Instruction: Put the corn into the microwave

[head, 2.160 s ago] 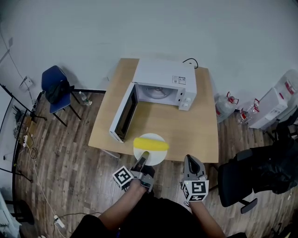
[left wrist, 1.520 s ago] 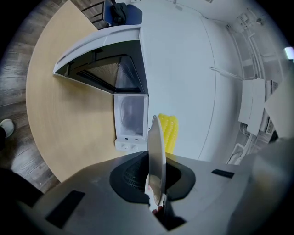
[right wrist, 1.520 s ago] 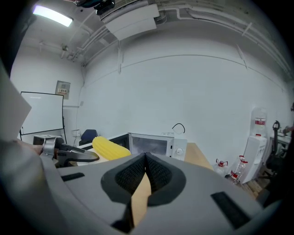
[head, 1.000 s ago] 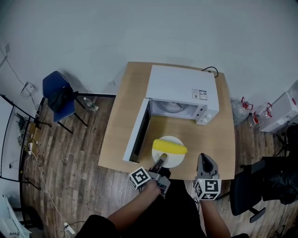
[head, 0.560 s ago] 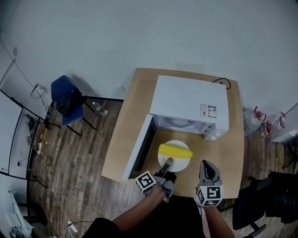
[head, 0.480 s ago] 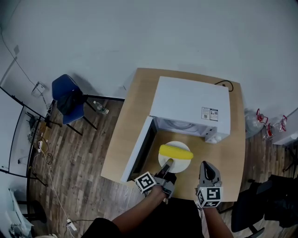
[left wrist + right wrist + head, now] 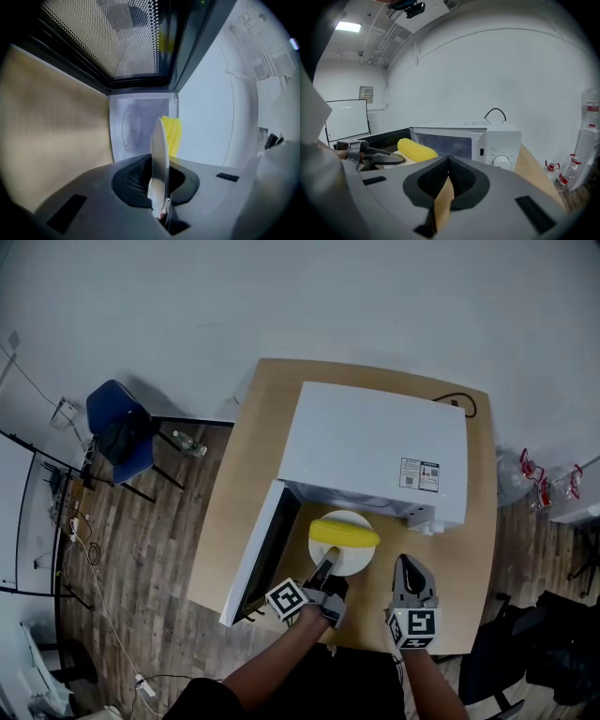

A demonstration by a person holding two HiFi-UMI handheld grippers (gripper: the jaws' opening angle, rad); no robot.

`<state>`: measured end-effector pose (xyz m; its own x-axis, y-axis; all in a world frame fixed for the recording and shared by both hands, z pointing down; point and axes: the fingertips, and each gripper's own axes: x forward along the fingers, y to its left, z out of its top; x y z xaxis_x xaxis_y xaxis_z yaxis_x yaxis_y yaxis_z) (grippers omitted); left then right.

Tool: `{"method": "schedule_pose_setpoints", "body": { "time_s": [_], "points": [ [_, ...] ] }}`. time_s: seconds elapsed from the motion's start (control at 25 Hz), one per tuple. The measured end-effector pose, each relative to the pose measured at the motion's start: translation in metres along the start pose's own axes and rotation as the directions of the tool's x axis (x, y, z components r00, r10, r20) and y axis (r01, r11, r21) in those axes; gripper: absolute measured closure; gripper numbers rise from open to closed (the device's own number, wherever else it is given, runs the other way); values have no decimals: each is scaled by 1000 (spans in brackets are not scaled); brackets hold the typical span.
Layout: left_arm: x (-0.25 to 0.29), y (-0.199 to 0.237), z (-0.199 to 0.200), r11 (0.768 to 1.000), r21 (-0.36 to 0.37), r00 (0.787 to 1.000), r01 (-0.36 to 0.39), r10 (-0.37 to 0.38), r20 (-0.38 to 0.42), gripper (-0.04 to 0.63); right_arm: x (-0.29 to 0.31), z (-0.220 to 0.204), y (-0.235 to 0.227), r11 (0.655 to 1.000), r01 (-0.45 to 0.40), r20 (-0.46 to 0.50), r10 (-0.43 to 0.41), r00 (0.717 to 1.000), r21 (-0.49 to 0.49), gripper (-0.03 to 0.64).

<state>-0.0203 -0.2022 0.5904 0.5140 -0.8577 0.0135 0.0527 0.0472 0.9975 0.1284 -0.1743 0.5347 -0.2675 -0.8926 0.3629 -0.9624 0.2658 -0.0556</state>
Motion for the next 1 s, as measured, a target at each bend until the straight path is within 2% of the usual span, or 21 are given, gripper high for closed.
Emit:
{"method": "schedule_pose_setpoints", "body": {
  "time_s": [0.32, 0.72, 1.0],
  "points": [
    [34, 27, 13, 999, 39, 1000, -7, 8, -24, 577, 37, -12, -2, 999, -53, -14, 53, 998, 11, 557],
    [68, 65, 19, 1000, -2, 1000, -5, 5, -6, 577, 75, -14, -6, 997, -83, 2, 83, 997, -8, 557],
    [82, 87, 31, 999, -19, 999, -27, 27, 34, 577, 82, -24, -14, 999, -33, -9, 33, 999, -13, 557]
  ]
}}
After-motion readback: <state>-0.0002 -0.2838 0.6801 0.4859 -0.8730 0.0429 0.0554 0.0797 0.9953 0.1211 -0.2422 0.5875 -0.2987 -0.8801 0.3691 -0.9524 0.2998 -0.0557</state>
